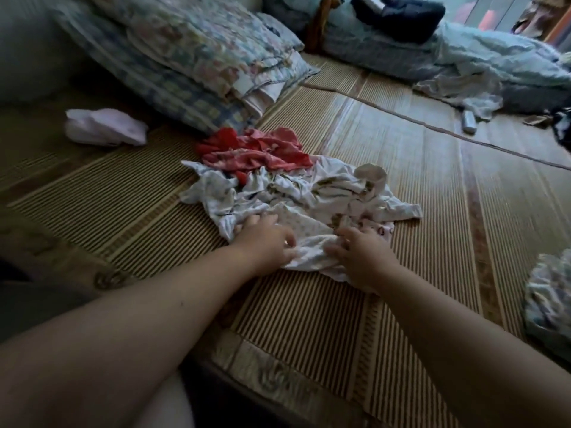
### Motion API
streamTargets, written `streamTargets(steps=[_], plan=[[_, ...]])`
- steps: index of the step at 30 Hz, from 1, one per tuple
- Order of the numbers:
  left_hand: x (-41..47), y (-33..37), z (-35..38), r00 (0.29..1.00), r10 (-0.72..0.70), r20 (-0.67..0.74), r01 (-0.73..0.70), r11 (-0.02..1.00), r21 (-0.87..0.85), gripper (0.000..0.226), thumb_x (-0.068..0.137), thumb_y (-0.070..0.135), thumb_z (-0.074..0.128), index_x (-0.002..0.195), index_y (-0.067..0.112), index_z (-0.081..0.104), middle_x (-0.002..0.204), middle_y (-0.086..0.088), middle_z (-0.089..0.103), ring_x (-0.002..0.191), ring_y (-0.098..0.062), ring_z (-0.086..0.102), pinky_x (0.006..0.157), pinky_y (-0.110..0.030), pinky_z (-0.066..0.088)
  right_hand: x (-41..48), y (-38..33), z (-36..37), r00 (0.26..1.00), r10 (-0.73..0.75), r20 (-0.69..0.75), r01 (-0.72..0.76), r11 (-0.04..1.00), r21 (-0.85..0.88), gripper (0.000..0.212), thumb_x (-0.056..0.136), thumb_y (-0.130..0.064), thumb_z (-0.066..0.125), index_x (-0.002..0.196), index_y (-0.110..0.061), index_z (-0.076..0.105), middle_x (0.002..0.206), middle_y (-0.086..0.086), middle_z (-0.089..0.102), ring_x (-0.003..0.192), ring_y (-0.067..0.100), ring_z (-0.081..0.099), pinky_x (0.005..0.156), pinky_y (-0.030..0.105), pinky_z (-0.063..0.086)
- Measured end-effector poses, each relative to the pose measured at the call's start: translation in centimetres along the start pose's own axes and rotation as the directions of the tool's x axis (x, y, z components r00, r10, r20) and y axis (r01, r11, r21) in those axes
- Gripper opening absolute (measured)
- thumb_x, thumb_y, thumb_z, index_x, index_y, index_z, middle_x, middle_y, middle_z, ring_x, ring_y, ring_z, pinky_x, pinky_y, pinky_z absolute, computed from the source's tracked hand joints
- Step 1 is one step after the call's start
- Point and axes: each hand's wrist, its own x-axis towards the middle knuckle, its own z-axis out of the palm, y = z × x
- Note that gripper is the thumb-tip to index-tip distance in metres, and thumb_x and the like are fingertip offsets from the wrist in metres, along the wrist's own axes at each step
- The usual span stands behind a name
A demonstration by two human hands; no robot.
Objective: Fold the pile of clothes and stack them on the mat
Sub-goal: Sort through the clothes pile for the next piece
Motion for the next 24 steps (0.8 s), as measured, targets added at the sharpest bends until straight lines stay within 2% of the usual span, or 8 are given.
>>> streamTargets(steps=[3, 4, 7, 12, 16, 20, 22, 24], plan=[[0.1, 0.2, -0.3, 0.999, 0.050, -0.004, -0.050, 0.996, -0.078, 0.022, 0.087, 0.047, 0.059, 0.104, 0.039, 0.070, 0.139, 0.005, 0.050, 0.134, -0.029, 0.034, 0.110, -0.050, 0.028, -0.1, -0.6, -0.6, 0.998, 0.032, -0.050, -0.028, 0.996, 0.084, 0.012, 0.088, -0.043, 0.055, 0.087, -0.039, 0.066, 0.094, -0.001, 0.064, 0.101, 0.025, 0.058, 0.098, 0.050, 0.043], [0.0, 0.1, -0.3, 0.997, 0.073, -0.009, -0.074, 0.992, -0.100, 0.021, 0.086, 0.047, 0.059, 0.101, 0.039, 0.071, 0.131, 0.006, 0.058, 0.130, -0.028, 0.038, 0.109, -0.050, 0.030, -0.3, -0.7, -0.8, 0.997, 0.039, -0.071, -0.030, 0.992, 0.122, 0.016, 0.088, -0.037, 0.055, 0.075, -0.039, 0.063, 0.083, -0.004, 0.063, 0.097, 0.024, 0.060, 0.099, 0.052, 0.042], [-0.8, -0.3, -0.3, 0.991, 0.131, -0.041, -0.135, 0.981, -0.142, 0.023, 0.083, 0.051, 0.061, 0.101, 0.039, 0.069, 0.118, 0.006, 0.064, 0.124, -0.027, 0.043, 0.105, -0.052, 0.034, -1.7, -0.9, -1.9, 0.984, 0.088, -0.156, -0.039, 0.956, 0.290, 0.019, 0.088, -0.027, 0.056, 0.090, -0.032, 0.074, 0.089, -0.002, 0.071, 0.088, 0.022, 0.063, 0.085, 0.039, 0.051], [-3.1, 1.5, -0.4, 0.995, 0.057, -0.084, -0.056, 0.998, 0.021, 0.088, 0.069, 0.066, 0.066, 0.143, 0.042, 0.026, 0.145, -0.004, 0.037, 0.136, -0.033, 0.027, 0.112, -0.057, 0.021, -4.7, -2.5, -6.6, 0.928, 0.082, -0.363, 0.136, 0.833, 0.536, 0.015, 0.089, -0.025, 0.060, 0.088, -0.026, 0.075, 0.067, -0.007, 0.067, 0.059, 0.012, 0.059, 0.055, 0.023, 0.042], [-3.1, 2.2, -2.6, 0.952, -0.057, -0.302, 0.044, 0.998, -0.047, 0.046, 0.087, 0.054, 0.048, 0.129, 0.036, 0.052, 0.139, -0.011, 0.043, 0.124, -0.038, 0.043, 0.103, -0.054, 0.036, -7.2, -3.6, -11.3, 0.882, 0.138, -0.450, 0.248, 0.676, 0.694, 0.015, 0.087, -0.018, 0.058, 0.079, -0.017, 0.070, 0.078, 0.008, 0.070, 0.073, 0.026, 0.066, 0.068, 0.041, 0.054], [-5.0, 4.2, -7.6, 0.915, 0.032, -0.402, -0.217, 0.880, -0.423, 0.052, 0.085, 0.056, 0.039, 0.103, 0.018, 0.070, 0.102, -0.007, 0.068, 0.092, -0.027, 0.063, 0.077, -0.040, 0.052, -10.0, -3.1, -15.7, 0.810, 0.220, -0.543, 0.327, 0.600, 0.731, 0.021, 0.093, -0.022, 0.051, 0.074, -0.021, 0.059, 0.071, -0.005, 0.058, 0.067, 0.010, 0.054, 0.061, 0.029, 0.045], [-6.1, 5.9, -10.3, 0.898, 0.011, -0.439, -0.285, 0.776, -0.563, 0.047, 0.089, 0.054, 0.045, 0.087, 0.013, 0.067, 0.078, -0.002, 0.064, 0.074, -0.019, 0.059, 0.061, -0.029, 0.046, -11.5, -1.9, -17.1, 0.779, 0.263, -0.569, 0.358, 0.559, 0.748, 0.022, 0.093, -0.028, 0.052, 0.073, -0.021, 0.060, 0.071, -0.004, 0.060, 0.069, 0.013, 0.058, 0.065, 0.033, 0.047], [-7.5, 7.5, -12.2, 0.868, -0.001, -0.496, -0.344, 0.721, -0.602, 0.030, 0.096, 0.038, 0.047, 0.081, 0.018, 0.062, 0.076, 0.000, 0.059, 0.075, -0.017, 0.056, 0.064, -0.022, 0.045, -13.2, -0.2, -18.1, 0.761, 0.290, -0.580, 0.377, 0.531, 0.759, 0.023, 0.090, -0.033, 0.057, 0.071, -0.023, 0.063, 0.075, -0.002, 0.064, 0.073, 0.017, 0.062, 0.069, 0.036, 0.051]])
